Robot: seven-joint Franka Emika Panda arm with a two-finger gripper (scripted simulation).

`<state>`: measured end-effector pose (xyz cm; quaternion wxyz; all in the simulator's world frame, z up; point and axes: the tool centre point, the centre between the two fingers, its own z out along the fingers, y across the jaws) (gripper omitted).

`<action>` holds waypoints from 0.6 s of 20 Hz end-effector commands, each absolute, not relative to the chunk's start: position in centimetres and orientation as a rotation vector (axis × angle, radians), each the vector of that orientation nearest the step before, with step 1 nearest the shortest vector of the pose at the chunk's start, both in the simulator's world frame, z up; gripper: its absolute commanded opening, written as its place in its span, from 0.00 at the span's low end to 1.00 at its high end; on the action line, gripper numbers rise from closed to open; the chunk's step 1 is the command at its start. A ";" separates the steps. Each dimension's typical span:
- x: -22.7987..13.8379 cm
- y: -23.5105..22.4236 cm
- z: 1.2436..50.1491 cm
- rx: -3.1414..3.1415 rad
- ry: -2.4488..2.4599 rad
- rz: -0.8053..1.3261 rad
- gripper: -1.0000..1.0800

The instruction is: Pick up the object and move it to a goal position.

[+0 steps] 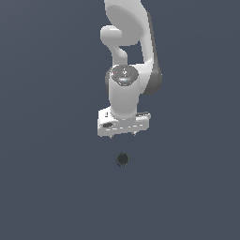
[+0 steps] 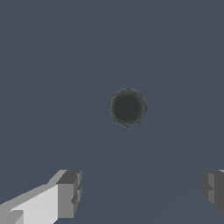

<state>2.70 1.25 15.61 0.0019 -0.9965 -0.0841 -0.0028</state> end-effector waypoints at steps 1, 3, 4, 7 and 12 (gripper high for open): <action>3.4 1.3 14.7 -3.121 -0.353 -0.006 0.96; 4.0 1.3 13.9 -3.112 -0.437 -0.005 0.96; 4.3 1.3 13.5 -3.106 -0.482 -0.004 0.96; 5.2 1.4 12.0 -3.084 -0.618 -0.002 0.96; 6.6 1.4 9.7 -3.035 -0.827 0.001 0.96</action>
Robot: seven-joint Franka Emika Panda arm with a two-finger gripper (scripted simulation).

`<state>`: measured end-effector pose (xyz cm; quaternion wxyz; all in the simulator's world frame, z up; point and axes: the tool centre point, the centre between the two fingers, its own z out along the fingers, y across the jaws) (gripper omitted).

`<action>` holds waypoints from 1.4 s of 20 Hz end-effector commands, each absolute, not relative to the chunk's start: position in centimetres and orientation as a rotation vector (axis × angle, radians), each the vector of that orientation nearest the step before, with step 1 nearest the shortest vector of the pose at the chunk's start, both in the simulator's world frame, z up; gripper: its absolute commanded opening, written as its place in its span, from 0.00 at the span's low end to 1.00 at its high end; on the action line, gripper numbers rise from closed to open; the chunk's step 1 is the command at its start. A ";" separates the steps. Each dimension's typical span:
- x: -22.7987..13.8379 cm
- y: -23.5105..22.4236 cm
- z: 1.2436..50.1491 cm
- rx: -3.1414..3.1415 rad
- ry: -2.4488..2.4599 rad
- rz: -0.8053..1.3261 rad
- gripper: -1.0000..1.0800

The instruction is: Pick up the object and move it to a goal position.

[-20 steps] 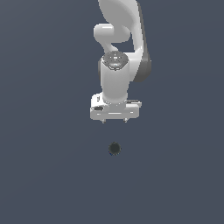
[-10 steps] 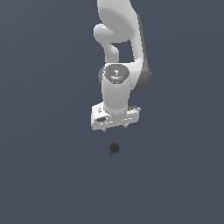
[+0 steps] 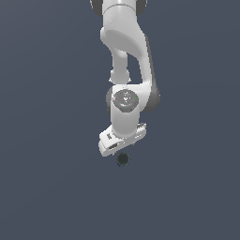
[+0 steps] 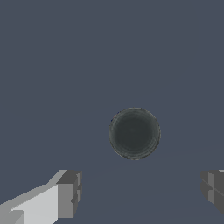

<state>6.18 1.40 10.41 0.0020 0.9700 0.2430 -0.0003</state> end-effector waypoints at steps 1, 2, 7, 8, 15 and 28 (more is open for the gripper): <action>6.8 1.4 9.3 3.018 0.859 -0.001 0.96; 7.0 1.4 9.0 3.009 0.891 -0.001 0.96; 7.8 1.4 7.5 2.970 1.017 -0.001 0.96; 7.9 1.4 7.2 2.964 1.036 -0.001 0.96; 8.2 1.4 6.4 2.941 1.103 0.000 0.96; 8.1 1.4 2.4 2.941 1.103 0.000 0.96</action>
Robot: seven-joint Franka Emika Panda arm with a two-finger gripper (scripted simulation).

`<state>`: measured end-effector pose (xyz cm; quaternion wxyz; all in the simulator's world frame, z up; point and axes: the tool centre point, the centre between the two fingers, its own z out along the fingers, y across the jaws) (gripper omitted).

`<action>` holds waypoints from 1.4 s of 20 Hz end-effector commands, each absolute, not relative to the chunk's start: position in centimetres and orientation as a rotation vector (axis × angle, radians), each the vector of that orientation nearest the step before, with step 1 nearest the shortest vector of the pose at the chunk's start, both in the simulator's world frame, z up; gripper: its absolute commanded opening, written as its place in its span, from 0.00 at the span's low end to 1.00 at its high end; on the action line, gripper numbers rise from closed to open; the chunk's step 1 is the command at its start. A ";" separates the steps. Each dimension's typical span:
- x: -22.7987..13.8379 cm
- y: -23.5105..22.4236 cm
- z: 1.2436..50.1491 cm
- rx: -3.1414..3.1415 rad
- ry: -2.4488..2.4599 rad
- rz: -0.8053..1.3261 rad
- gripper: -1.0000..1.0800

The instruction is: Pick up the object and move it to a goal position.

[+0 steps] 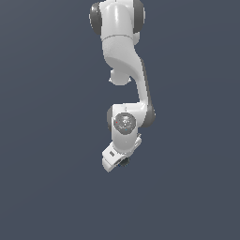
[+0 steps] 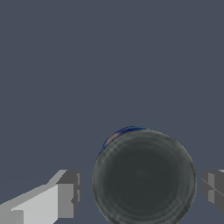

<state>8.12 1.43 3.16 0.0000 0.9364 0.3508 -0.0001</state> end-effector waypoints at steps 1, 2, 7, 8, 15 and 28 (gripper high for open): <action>8.1 1.4 2.0 2.941 1.104 0.000 0.96; 8.1 1.4 1.7 2.941 1.104 0.000 0.96; 8.2 1.4 1.4 2.941 1.104 0.000 0.96; 8.2 1.4 1.4 2.941 1.104 0.000 0.00; 8.2 1.4 1.4 2.941 1.104 0.000 0.00; 7.4 -0.4 3.4 2.941 1.104 -0.001 0.00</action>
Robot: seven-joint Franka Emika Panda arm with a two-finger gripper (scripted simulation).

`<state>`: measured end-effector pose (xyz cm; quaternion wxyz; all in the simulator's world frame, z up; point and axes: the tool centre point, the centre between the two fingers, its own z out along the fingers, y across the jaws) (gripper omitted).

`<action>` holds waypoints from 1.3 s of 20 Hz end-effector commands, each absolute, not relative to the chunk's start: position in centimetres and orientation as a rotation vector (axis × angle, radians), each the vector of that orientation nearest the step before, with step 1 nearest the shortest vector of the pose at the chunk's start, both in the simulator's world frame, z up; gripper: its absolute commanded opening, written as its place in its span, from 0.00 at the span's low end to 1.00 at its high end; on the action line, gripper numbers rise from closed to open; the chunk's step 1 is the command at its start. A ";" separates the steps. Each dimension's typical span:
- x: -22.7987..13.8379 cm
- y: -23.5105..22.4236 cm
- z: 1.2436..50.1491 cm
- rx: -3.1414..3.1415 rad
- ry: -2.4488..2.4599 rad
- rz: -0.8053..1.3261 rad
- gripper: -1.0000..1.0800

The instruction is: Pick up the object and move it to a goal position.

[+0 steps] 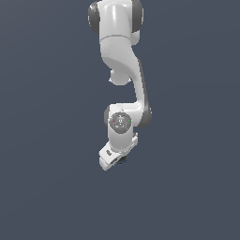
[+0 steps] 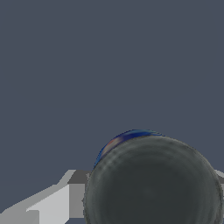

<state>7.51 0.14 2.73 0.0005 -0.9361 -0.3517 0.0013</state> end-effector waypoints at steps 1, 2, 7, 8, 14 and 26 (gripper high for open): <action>7.2 -0.7 3.8 -2.941 -1.104 0.001 0.00; 7.0 -1.2 4.3 -2.941 -1.104 0.001 0.00; 5.7 -3.9 7.5 -2.942 -1.104 0.001 0.00; 5.3 -4.6 8.3 -2.942 -1.104 0.001 0.00; 3.2 -9.2 13.6 -2.942 -1.104 0.001 0.00; 0.0 -17.0 22.7 -2.940 -1.105 -0.001 0.00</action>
